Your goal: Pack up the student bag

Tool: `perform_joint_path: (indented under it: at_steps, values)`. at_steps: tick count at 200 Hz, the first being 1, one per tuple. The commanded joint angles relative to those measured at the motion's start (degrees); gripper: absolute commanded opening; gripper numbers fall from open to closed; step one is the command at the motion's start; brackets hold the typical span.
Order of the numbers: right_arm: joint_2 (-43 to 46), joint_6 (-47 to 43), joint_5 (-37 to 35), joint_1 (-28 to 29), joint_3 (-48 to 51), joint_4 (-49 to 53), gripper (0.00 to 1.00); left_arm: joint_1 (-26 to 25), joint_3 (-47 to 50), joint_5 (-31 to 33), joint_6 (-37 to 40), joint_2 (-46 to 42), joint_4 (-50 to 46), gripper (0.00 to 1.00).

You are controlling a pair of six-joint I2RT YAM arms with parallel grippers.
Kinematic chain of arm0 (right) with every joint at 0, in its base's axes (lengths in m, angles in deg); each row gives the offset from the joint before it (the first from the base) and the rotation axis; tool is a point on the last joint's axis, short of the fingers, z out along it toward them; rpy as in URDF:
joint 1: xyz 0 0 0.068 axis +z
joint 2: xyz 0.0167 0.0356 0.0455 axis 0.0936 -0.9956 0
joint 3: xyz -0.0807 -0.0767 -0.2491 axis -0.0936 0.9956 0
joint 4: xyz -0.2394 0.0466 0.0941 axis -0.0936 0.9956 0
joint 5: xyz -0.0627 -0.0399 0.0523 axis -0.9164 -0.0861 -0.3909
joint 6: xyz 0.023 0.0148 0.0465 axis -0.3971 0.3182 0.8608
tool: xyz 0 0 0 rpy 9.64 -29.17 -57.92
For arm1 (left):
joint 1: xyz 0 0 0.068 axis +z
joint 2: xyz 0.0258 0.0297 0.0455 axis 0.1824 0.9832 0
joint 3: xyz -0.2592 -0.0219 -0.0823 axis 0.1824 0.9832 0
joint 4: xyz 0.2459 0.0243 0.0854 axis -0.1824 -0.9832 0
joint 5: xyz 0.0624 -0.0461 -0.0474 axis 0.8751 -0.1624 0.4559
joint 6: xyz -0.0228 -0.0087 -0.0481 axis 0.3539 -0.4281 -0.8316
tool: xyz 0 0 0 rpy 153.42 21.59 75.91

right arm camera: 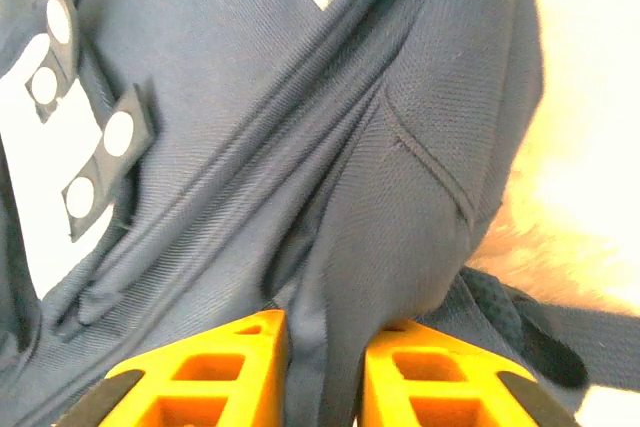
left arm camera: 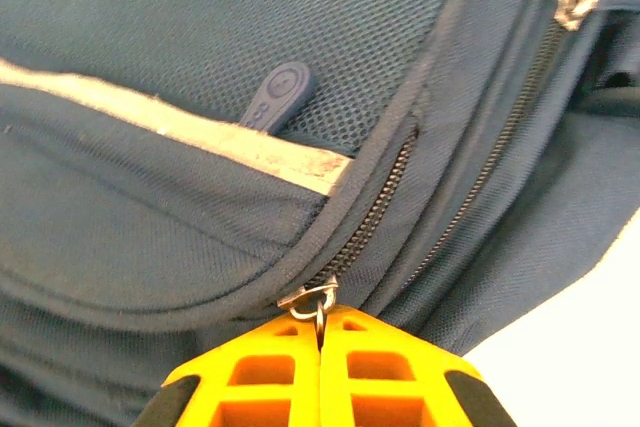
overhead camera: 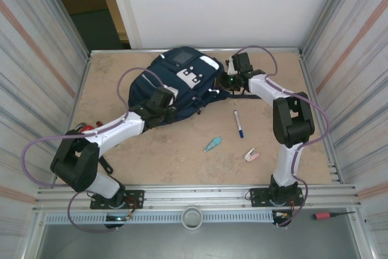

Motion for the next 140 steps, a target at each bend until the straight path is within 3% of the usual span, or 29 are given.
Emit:
perform_joint_path:
  at_steps: [1, 59, 99, 114, 140]
  values:
    - [3.8, 1.2, -2.4, -0.6, 0.6, 3.1, 0.31, -1.4, -3.2, -2.1, -1.2, 1.5, -1.2, 0.0]
    - [11.9, 13.5, 4.6, 6.4, 19.9, -9.2, 0.72, -1.6, -2.6, -2.9, -1.4, 1.0, -0.2, 0.0]
    - [5.7, 21.0, 7.5, 11.0, 19.9, -18.8, 0.77, -1.6, -1.7, -3.0, -1.4, 0.3, 0.3, 0.0]
    - [3.6, 21.6, 7.8, 11.4, 18.3, -19.6, 0.71, -1.6, -1.3, -2.3, -1.0, -0.1, 0.2, 0.0]
    - [3.3, 20.9, 7.5, 10.4, 18.2, -20.0, 0.31, -1.3, 0.3, 0.2, -0.1, -1.4, 0.1, 0.0]
